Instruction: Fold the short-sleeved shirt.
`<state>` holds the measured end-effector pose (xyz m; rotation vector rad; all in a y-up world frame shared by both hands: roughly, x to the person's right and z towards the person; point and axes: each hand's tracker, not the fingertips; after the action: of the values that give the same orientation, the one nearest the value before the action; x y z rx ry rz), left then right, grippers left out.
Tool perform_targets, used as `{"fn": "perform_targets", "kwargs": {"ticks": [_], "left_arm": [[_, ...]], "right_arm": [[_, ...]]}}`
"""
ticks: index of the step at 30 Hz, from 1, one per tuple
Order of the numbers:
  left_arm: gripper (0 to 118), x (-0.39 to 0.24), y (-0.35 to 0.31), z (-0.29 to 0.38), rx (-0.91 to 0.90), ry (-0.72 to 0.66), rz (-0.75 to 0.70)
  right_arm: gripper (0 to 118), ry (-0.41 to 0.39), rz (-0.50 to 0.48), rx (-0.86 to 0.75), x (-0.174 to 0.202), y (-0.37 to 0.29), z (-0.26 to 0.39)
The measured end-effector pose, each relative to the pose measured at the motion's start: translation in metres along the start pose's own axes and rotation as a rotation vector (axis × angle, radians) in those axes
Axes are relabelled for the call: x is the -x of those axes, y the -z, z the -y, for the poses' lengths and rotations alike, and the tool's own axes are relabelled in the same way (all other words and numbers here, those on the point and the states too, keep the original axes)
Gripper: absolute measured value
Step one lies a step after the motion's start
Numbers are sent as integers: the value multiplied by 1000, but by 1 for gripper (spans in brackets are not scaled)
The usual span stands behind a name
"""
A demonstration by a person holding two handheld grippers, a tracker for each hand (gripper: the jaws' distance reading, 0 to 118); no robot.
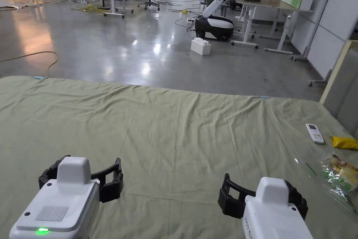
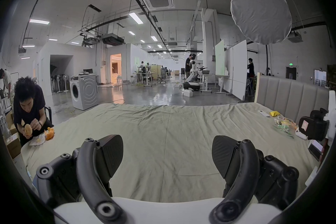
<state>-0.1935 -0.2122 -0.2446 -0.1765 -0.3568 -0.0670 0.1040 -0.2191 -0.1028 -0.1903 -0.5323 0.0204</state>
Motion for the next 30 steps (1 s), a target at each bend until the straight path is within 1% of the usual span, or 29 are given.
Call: {"fn": "perform_targets", "kwargs": {"ticks": [2,3,4,5,7,8,10,11,13,14,17,21,24,28,30], "left_arm": [[100,-1,0,0,5,14,-6],[100,-1,0,0,7,24,-10],[100,-2,0,1,3,29,-20],[100,-4,1,1,7,38,-28],[100,-4,1,1,6,43,-29],[100,-4,0,1,2,39,-24],[100,-3,-1,0,-4,29,-5],[100,-3,-1,-1,-5,26,1],[100,-3,-1,-1,-7,25,0],[100,-2,-2,-2,-11,23,4],[100,-1,-1,-3,0,24,5],[100,1,-1,-2,16,7,-10],[100,2,0,-1,30,-15,-10],[100,2,0,0,41,-3,-17],[100,3,0,0,39,0,-8]], "right_arm": [[118,-52,45,-2,7,0,0],[118,-78,64,-22,10,0,-1],[118,-121,73,-58,14,-1,-3],[118,-93,62,-35,15,-1,-2],[118,-77,47,-30,16,-1,-4],[118,-57,25,-26,16,-1,-5],[118,1,-21,-15,15,-1,-7],[118,23,-32,-9,15,0,-8],[118,94,-47,43,13,2,-10],[118,108,-43,64,13,3,-11],[118,108,-30,89,14,6,-16],[118,123,-51,139,17,8,-18],[118,151,-44,163,19,9,-20],[118,193,-26,209,17,12,-20],[118,202,-27,229,15,14,-19]]}}
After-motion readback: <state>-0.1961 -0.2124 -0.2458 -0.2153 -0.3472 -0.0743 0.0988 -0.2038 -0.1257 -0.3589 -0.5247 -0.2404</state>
